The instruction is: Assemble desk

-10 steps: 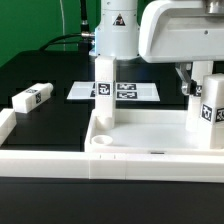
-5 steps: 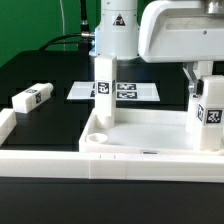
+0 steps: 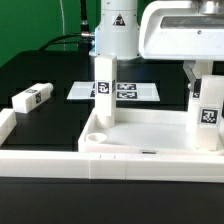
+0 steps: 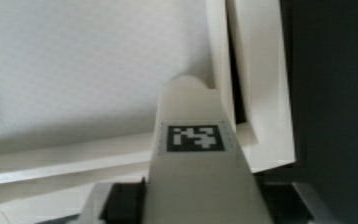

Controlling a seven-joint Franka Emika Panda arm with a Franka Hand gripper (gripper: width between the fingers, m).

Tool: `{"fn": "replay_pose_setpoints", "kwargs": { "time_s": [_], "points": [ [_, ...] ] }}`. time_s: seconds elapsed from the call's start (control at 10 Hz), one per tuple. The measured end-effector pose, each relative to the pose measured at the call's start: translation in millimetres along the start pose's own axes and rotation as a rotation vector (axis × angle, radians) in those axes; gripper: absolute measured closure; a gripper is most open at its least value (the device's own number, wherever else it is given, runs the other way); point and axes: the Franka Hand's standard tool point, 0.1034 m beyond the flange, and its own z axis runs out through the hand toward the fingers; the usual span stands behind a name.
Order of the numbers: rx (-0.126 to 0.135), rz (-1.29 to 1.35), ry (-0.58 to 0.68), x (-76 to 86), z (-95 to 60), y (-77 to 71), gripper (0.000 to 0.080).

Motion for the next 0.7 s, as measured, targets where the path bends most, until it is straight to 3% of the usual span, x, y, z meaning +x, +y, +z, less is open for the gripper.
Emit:
{"fn": "replay_pose_setpoints", "kwargs": {
  "time_s": [0.7],
  "points": [
    [-0.033, 0.46, 0.011, 10.1, 0.5, 30.2, 0.0505]
  ]
}}
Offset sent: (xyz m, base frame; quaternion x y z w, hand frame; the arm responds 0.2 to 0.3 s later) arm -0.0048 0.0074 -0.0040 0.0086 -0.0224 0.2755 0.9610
